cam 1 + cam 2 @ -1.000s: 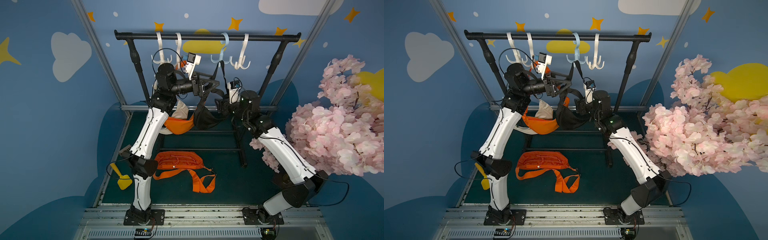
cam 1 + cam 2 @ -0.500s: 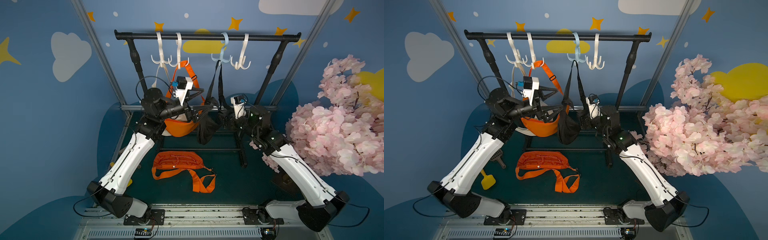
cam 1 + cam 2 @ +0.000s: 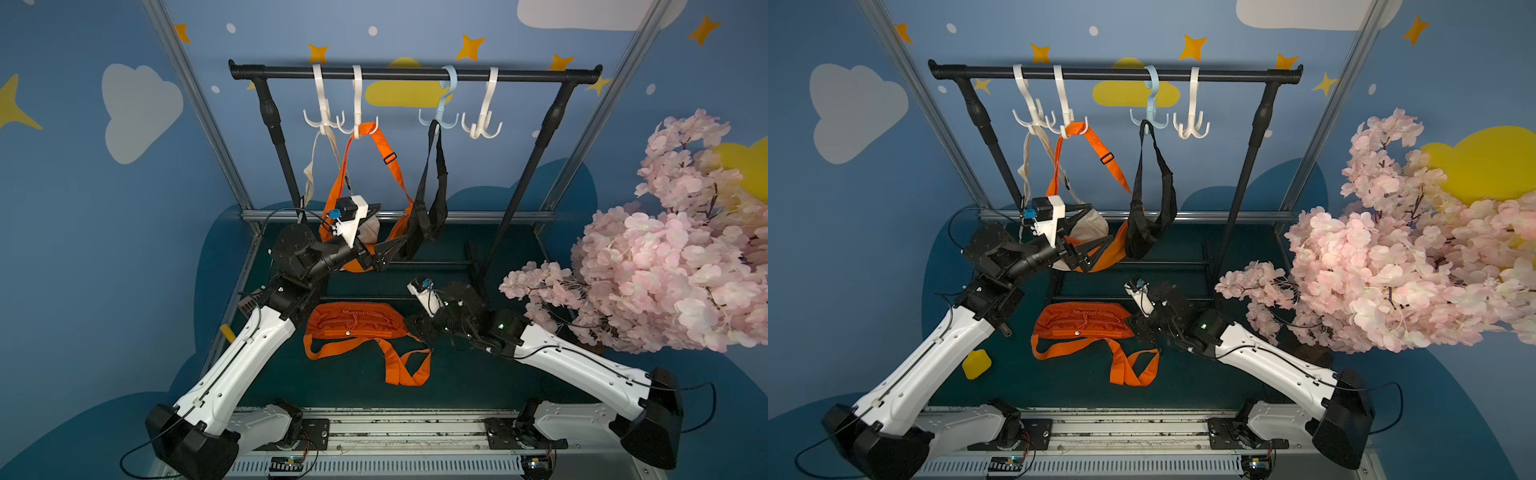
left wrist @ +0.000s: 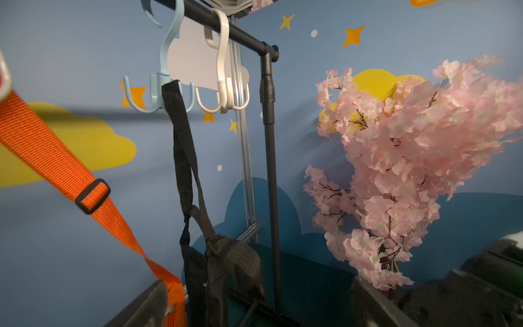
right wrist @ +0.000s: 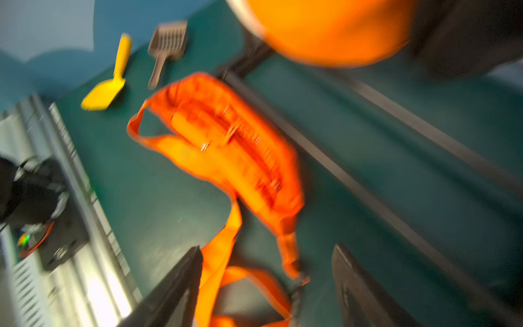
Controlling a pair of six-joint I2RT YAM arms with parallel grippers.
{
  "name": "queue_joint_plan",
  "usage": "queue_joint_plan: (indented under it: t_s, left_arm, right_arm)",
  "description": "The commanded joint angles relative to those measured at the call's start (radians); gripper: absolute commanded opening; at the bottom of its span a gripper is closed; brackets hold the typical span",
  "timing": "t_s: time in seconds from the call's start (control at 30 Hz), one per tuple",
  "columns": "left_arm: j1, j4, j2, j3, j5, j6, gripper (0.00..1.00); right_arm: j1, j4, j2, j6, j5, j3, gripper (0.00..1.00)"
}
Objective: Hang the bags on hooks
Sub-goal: Pick up the bag from the center of the board.
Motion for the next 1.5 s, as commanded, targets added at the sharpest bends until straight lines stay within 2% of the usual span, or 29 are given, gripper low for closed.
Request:
queue_joint_plan:
  t_s: [0.0, 0.13, 0.27, 0.43, 0.7, 0.8, 0.87, 0.9, 0.93, 0.97, 1.3, 1.47]
  left_arm:
    - [0.002, 0.042, -0.08, -0.058, -0.149, 0.034, 1.0]
    - [0.005, -0.004, -0.149, -0.125, -0.215, 0.044, 0.99]
    - [0.01, -0.043, -0.212, -0.163, -0.268, 0.051, 0.99]
    - [0.013, -0.083, -0.263, -0.179, -0.291, 0.063, 0.99]
    - [0.025, -0.109, -0.304, -0.213, -0.325, 0.068, 0.99]
    - [0.031, -0.106, -0.317, -0.236, -0.339, 0.068, 1.0]
    - [0.038, -0.104, -0.322, -0.25, -0.351, 0.068, 1.0]
    - [0.041, -0.103, -0.323, -0.258, -0.357, 0.066, 1.0]
    - [0.046, -0.101, -0.325, -0.265, -0.361, 0.065, 1.0]
    - [0.049, -0.1, -0.328, -0.272, -0.363, 0.067, 1.0]
    - [0.094, -0.11, -0.339, -0.336, -0.395, 0.042, 1.0]
    - [0.106, -0.122, -0.335, -0.369, -0.323, 0.033, 1.0]
  right_arm:
    - [0.055, 0.064, 0.068, 0.161, -0.052, -0.027, 0.65]
    - [0.085, 0.05, 0.212, 0.21, -0.091, 0.027, 0.57]
    - [0.087, 0.039, 0.314, 0.272, -0.041, 0.05, 0.51]
    - [0.073, 0.027, 0.388, 0.336, 0.045, 0.063, 0.5]
    - [0.07, 0.034, 0.521, 0.327, -0.016, 0.12, 0.46]
    - [0.068, 0.023, 0.572, 0.322, -0.035, 0.154, 0.38]
    - [0.067, 0.011, 0.597, 0.317, -0.049, 0.176, 0.26]
    - [0.065, 0.006, 0.605, 0.313, -0.054, 0.188, 0.15]
    - [0.063, -0.005, 0.607, 0.311, -0.049, 0.197, 0.04]
    - [0.061, -0.009, 0.602, 0.305, -0.044, 0.202, 0.0]
    - [-0.023, -0.084, 0.325, 0.163, 0.099, 0.28, 0.0]
    - [-0.104, -0.081, 0.224, 0.096, 0.132, 0.327, 0.0]
